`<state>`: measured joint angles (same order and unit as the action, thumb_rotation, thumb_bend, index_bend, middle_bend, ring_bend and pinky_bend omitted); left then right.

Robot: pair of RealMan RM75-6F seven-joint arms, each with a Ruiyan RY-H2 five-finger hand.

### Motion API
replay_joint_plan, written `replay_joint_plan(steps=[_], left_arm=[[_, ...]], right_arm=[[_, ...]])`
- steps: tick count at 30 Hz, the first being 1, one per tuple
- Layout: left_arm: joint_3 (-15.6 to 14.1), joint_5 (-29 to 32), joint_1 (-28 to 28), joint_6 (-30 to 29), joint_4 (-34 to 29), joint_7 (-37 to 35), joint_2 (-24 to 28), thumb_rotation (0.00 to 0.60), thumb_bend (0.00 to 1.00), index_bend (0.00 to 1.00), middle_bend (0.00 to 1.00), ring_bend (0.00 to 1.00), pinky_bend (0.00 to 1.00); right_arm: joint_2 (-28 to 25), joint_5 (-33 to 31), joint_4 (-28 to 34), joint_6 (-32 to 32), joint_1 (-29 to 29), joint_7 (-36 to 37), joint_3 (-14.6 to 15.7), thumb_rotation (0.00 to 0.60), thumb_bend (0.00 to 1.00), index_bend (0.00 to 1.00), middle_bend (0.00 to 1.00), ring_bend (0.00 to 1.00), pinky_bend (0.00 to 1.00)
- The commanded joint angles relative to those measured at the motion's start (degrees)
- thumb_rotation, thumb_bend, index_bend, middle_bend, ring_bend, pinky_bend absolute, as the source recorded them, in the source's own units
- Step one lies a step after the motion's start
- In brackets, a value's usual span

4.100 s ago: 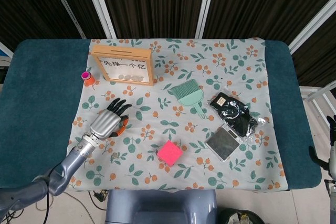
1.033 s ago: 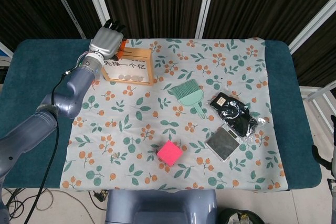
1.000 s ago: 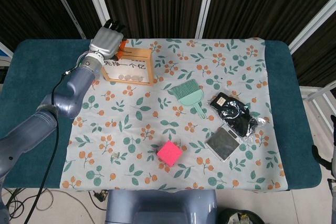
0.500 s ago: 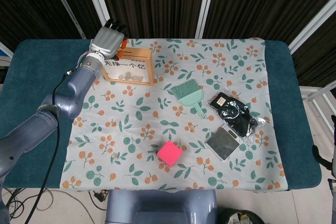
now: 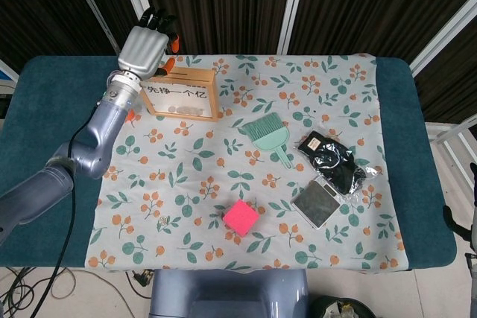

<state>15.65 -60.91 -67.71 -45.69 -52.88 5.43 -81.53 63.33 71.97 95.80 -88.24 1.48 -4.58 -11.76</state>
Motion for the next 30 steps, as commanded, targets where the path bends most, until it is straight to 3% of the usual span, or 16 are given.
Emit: replay_joint_plan(steps=[1, 5, 11, 21, 30], left_arm=[[-3.78, -13.08, 12.36, -20.38, -12.74, -9.78, 3.67, 0.6, 0.31, 0.47, 0.11, 0.0, 0.0], [-10.81, -20.02, 21.22, -29.5, -18.38, -12.37, 3.93, 0.6, 0.28, 0.46, 0.1, 0.0, 0.0], [-17.64, -26.09, 29.62, -36.12, -12.27, -16.79, -2.35, 0.6, 0.28, 0.44, 0.1, 0.0, 0.0], [-23.6, -32.62, 32.73, -34.51, -6.83, -20.89, -6.06, 0.6, 0.28, 0.42, 0.1, 0.0, 0.0], [-27.56, -37.07, 36.43, -34.83, -9.6, -17.18, -5.7, 0.6, 0.28, 0.41, 0.1, 0.0, 0.0]], right_arm=[[0.11, 0.25, -0.11, -0.1, 0.01, -0.03, 0.08, 0.6, 0.39, 0.08, 0.05, 0.0, 0.0], [0.31, 0.45, -0.15, -0.26, 0.08, -0.32, 0.09, 0.6, 0.39, 0.08, 0.05, 0.0, 0.0], [0.52, 1.03, -0.67, -0.82, 0.01, -0.66, 0.18, 0.6, 0.39, 0.08, 0.05, 0.0, 0.0], [0.74, 2.31, -1.52, -1.26, 0.15, -1.28, 0.52, 0.6, 0.39, 0.08, 0.05, 0.0, 0.0], [1.02, 3.76, -1.78, -1.4, 0.18, -2.65, 1.43, 0.6, 0.39, 0.08, 0.05, 0.0, 0.0]])
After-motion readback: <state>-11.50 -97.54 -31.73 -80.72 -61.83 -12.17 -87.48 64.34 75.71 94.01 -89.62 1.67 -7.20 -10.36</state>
